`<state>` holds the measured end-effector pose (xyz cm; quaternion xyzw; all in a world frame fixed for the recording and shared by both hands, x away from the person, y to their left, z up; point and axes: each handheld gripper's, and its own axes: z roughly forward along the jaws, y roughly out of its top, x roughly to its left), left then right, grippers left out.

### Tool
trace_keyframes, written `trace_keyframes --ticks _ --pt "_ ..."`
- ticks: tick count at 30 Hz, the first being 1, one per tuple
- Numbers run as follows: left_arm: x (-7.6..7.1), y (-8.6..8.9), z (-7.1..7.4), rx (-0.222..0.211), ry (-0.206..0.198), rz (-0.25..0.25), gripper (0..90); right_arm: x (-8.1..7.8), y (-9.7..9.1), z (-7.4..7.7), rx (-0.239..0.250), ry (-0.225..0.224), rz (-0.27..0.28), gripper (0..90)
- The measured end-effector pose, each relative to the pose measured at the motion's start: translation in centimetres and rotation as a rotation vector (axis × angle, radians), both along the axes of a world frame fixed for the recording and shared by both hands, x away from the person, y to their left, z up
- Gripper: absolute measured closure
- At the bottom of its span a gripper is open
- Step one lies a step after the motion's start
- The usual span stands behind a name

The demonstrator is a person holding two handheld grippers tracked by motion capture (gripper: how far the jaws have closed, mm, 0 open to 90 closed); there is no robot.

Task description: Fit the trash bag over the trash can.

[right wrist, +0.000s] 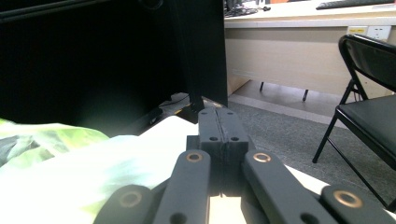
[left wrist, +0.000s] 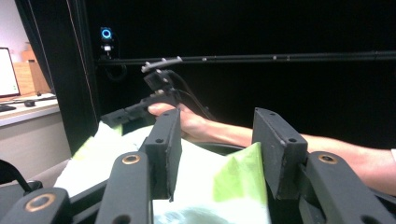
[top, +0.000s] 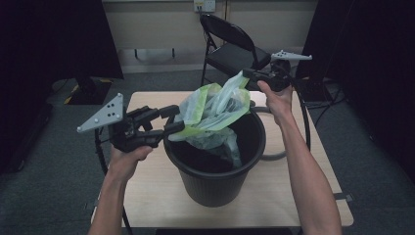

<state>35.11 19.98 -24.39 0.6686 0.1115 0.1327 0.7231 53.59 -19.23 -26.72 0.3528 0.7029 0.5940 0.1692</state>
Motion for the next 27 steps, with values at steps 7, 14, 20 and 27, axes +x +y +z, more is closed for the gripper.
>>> trace_keyframes --ticks 7,14,20,27 --pt "3.1 1.8 -0.2 -0.025 0.08 0.044 48.8 0.0 0.5 -0.1 -0.005 -0.008 0.019 90.0" --pt "2.7 2.1 -0.7 -0.009 0.077 0.035 43.1 0.5 -0.6 -1.1 0.004 0.011 -0.012 90.0" --pt "2.4 2.7 -0.5 0.006 0.076 0.048 40.6 0.4 -1.0 -1.5 0.034 0.0 -0.008 90.0" --pt "2.4 3.6 -0.5 -0.013 0.078 0.068 39.2 0.6 -1.9 -1.8 0.032 0.008 -0.031 89.8"
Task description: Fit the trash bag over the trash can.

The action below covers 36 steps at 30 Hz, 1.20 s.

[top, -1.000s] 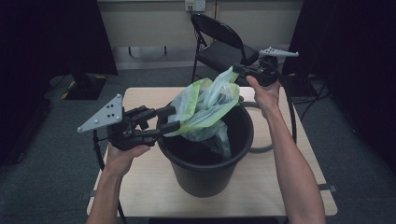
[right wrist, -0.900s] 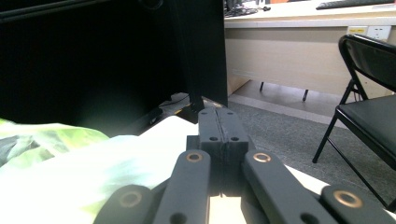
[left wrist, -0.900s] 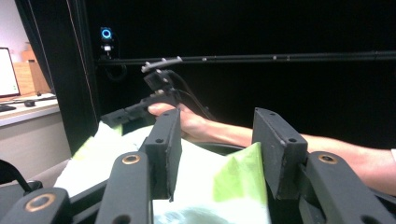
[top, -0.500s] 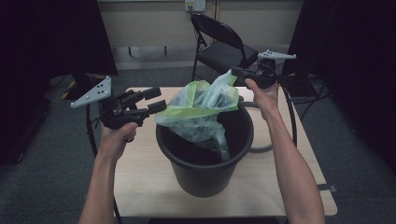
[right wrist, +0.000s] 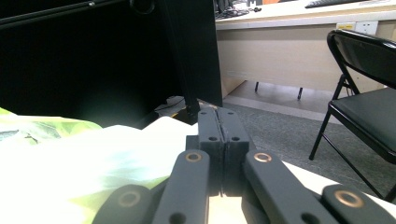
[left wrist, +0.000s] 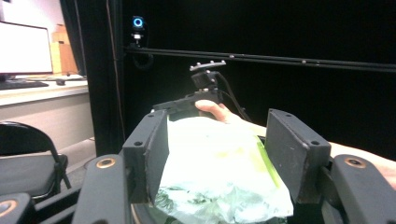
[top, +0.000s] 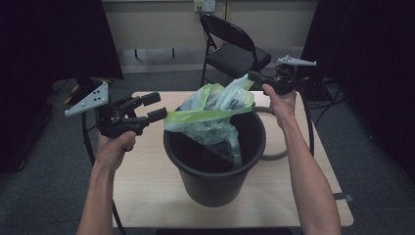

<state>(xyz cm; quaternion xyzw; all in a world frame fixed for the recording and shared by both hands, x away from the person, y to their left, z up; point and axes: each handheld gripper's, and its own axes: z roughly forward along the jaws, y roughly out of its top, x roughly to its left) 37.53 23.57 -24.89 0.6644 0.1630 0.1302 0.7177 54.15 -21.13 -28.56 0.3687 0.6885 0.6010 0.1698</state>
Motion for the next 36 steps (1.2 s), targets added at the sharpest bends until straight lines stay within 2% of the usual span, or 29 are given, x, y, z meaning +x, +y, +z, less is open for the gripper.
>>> trace_keyframes --ticks 3,8,11,15,16,17,20,24,26,27,29,31,34,36 --pt "-0.2 0.2 0.1 -0.007 -0.019 -0.006 37.7 0.0 -0.2 0.0 0.0 -0.001 -0.002 89.6" --pt "0.1 0.6 0.2 0.0 0.007 0.038 39.1 0.0 -0.6 0.2 0.035 -0.012 -0.001 88.9" --pt "1.0 0.4 -0.3 0.013 0.037 0.048 39.2 -0.1 -0.1 0.3 0.017 -0.018 0.019 88.8" --pt "3.0 -0.3 -1.3 0.034 0.085 0.043 37.9 -0.1 0.9 0.5 0.014 -0.018 0.055 87.9" --pt "3.9 -0.5 -1.5 0.052 0.109 0.05 36.4 0.0 1.2 0.6 0.011 -0.02 0.064 87.6" --pt "4.5 -0.7 -1.5 0.077 0.116 0.07 32.9 0.1 1.8 0.7 -0.001 -0.021 0.08 87.4" --pt "6.9 -1.8 -2.0 0.064 0.156 0.055 29.8 0.2 3.4 1.1 -0.01 -0.03 0.11 85.7" --pt "8.7 -3.4 -2.8 0.074 0.189 0.007 28.5 0.2 4.8 1.5 -0.038 -0.028 0.14 77.4" --pt "9.0 -3.9 -3.3 0.102 0.202 0.002 32.6 -0.4 5.1 1.9 -0.049 -0.04 0.15 60.0" --pt "9.1 -4.0 -3.5 0.104 0.204 -0.006 37.4 -0.7 5.0 2.1 -0.052 -0.043 0.15 54.3" --pt "9.1 -4.0 -3.9 0.111 0.207 -0.019 48.4 -1.5 4.7 2.4 -0.06 -0.054 0.153 48.0" --pt "9.0 -3.8 -4.3 0.113 0.218 -0.002 63.7 -2.5 4.1 2.6 -0.062 -0.063 0.143 42.1" --pt "8.7 -3.4 -4.6 0.13 0.214 0.01 82.0 -4.2 2.7 2.4 -0.046 -0.065 0.162 38.7" --pt "8.4 -2.9 -4.8 0.115 0.21 0.009 87.0 -5.2 2.2 2.0 -0.061 -0.071 0.168 37.6"
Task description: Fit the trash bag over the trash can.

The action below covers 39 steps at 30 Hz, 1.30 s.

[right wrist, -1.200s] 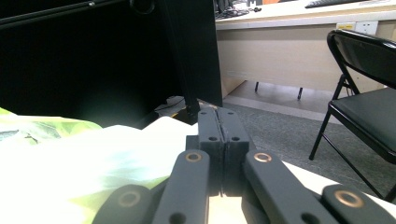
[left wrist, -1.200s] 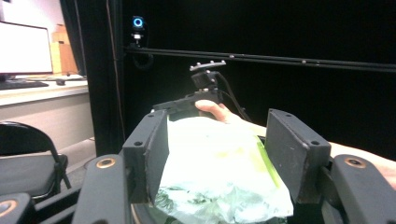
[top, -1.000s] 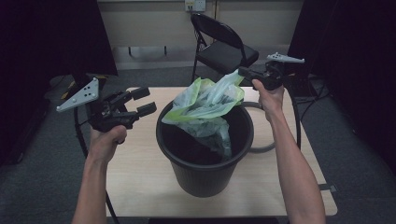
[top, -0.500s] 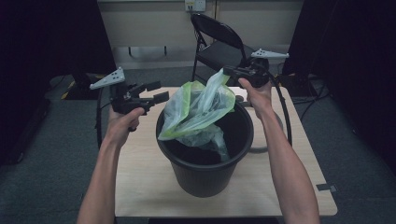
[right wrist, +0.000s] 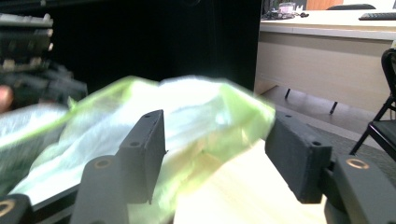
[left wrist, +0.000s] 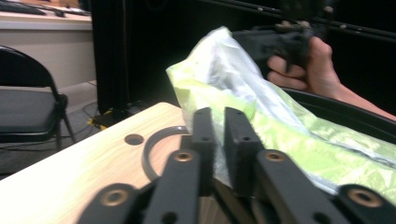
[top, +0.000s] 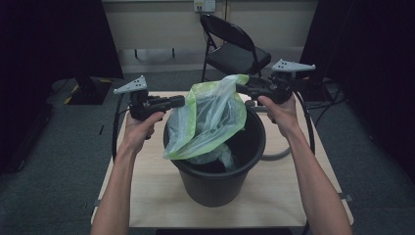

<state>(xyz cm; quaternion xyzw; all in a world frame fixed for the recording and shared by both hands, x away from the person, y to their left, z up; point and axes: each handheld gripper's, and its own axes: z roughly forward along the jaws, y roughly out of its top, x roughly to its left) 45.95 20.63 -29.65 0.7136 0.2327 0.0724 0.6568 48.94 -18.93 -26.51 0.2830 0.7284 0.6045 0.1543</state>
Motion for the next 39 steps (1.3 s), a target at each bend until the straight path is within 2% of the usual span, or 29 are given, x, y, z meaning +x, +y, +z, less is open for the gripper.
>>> trace_keyframes --ticks 3,6,9,12,14,16,19,20,22,23,25,27,29,33,36,39 --pt "-0.3 0.4 -0.1 0.003 -0.009 0.013 90.0 -1.3 -0.6 -0.6 0.002 0.004 0.031 36.5" --pt "-0.5 0.7 -0.2 -0.005 -0.011 0.028 90.0 -1.9 -0.4 -0.8 -0.025 0.008 0.072 36.5" --pt "-0.5 1.0 -0.4 -0.01 -0.012 0.044 90.0 -1.5 0.1 -0.7 -0.053 0.051 0.109 37.8" --pt "-0.6 1.4 -1.1 -0.013 -0.006 0.058 90.0 -0.7 0.4 -0.6 -0.062 0.078 0.116 39.4" --pt "-0.6 1.9 -1.7 -0.03 0.005 0.068 90.0 -0.1 0.5 -0.7 -0.061 0.107 0.146 45.1" --pt "-0.6 2.3 -2.1 -0.074 0.019 0.053 90.0 0.0 0.6 -0.8 -0.059 0.109 0.164 52.5" --pt "-0.7 2.4 -2.4 -0.074 0.02 0.052 90.0 0.0 0.8 -0.9 -0.075 0.12 0.203 68.5" --pt "-0.7 2.4 -2.4 -0.072 0.019 0.051 90.0 0.0 0.9 -1.0 -0.086 0.105 0.182 74.6" --pt "-0.9 2.4 -2.5 -0.076 0.014 0.056 90.0 -0.1 1.1 -1.0 -0.059 0.097 0.199 82.6" --pt "-1.1 2.5 -2.4 -0.074 0.009 0.055 90.0 -0.2 1.2 -0.9 -0.055 0.076 0.182 90.0" --pt "-1.5 2.8 -2.4 -0.078 0.0 0.059 90.0 -0.3 1.1 -0.6 -0.033 0.051 0.165 90.0" --pt "-1.9 3.2 -2.3 -0.077 -0.008 0.065 90.0 -0.3 0.6 -0.2 -0.033 0.028 0.106 90.0" --pt "-2.4 3.7 -2.3 -0.081 -0.018 0.069 90.0 -0.2 -0.4 0.0 -0.015 0.022 0.067 90.0" --pt "-3.5 4.4 -2.8 -0.084 -0.036 0.069 90.0 0.1 -2.9 -0.2 -0.018 0.021 -0.017 90.0" --pt "-4.1 4.3 -3.5 -0.075 -0.039 0.062 90.0 0.2 -4.0 -1.0 -0.02 0.029 -0.05 90.0" --pt "-4.6 4.2 -4.7 -0.072 -0.029 0.056 90.0 -0.1 -3.9 -3.3 -0.054 0.053 -0.05 90.0"
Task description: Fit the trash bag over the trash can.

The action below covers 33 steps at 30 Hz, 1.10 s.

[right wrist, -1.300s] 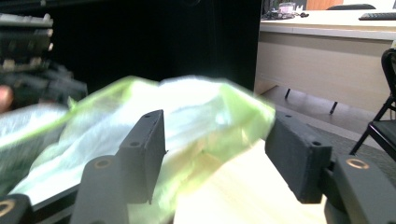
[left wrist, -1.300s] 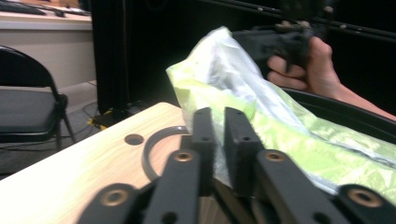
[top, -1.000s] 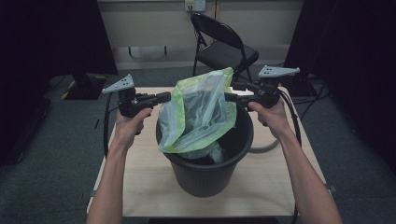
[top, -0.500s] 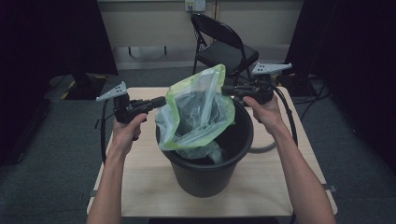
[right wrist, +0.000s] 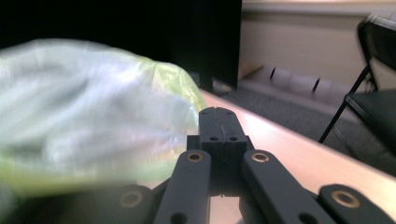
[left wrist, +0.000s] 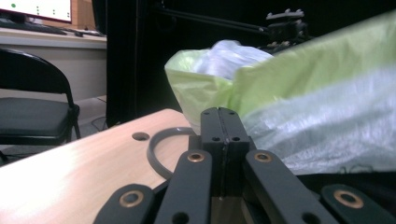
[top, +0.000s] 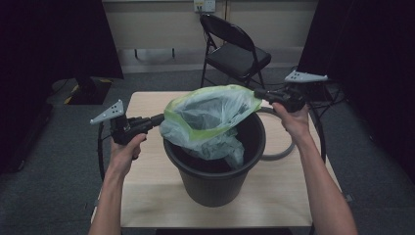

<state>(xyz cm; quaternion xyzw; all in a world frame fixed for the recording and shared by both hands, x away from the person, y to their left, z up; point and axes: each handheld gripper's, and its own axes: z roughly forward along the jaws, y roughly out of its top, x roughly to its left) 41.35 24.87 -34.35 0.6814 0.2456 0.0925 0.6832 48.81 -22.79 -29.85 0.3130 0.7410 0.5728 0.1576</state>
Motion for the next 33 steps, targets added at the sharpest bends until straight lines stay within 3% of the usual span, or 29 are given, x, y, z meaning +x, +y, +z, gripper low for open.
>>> trace_keyframes --ticks 2,4,6,10,11,14,17,19,21,23,25,26,28,31,33 --pt "0.0 0.2 -0.6 -0.024 0.015 -0.003 90.0 -0.2 0.3 -1.6 0.004 0.017 0.007 90.0" --pt "0.1 0.3 -0.7 -0.021 0.02 0.004 90.0 -0.3 0.8 -2.6 -0.003 0.022 0.012 90.0" --pt "0.2 0.7 -0.2 -0.056 0.014 0.014 89.7 -0.2 1.1 -2.7 -0.002 0.017 0.012 90.0" --pt "0.6 0.9 1.5 -0.083 -0.01 0.019 78.1 0.1 1.1 -1.0 -0.005 -0.019 -0.021 76.5" --pt "0.9 1.0 2.2 -0.108 -0.021 0.004 78.2 0.0 1.0 -0.4 0.0 -0.032 -0.022 75.9" --pt "1.4 0.9 3.6 -0.127 -0.038 0.018 76.4 -0.3 1.0 1.4 0.017 -0.065 -0.025 69.1" --pt "1.8 -0.1 4.9 -0.101 -0.047 0.02 69.6 -1.3 1.2 2.4 0.026 -0.098 -0.018 65.2" --pt "2.3 -1.1 5.2 -0.064 -0.031 -0.002 61.8 -2.1 1.5 2.7 0.036 -0.112 0.007 62.3" --pt "2.4 -2.3 4.9 -0.002 -0.012 -0.006 57.3 -3.0 1.7 2.9 0.04 -0.124 0.026 60.6" --pt "2.1 -2.7 4.3 0.001 -0.012 -0.03 56.9 -3.9 1.7 2.8 0.033 -0.127 0.042 58.6" --pt "1.1 -2.5 3.7 -0.031 -0.065 -0.028 60.5 -4.7 1.6 2.6 0.028 -0.121 0.051 56.6" --pt "0.8 -2.5 3.6 -0.029 -0.067 -0.035 62.6 -5.1 1.4 2.4 0.038 -0.121 0.052 55.2" --pt "0.0 -2.3 3.1 0.025 -0.056 -0.018 61.5 -5.6 1.3 1.9 0.018 -0.118 0.039 51.6" --pt "-1.1 -1.2 2.6 -0.014 -0.061 -0.006 60.3 -5.8 1.0 1.2 0.024 -0.098 0.03 47.8" --pt "-1.6 -0.7 2.4 -0.025 -0.059 -0.023 60.3 -5.6 0.8 0.8 0.055 -0.071 0.035 45.0"
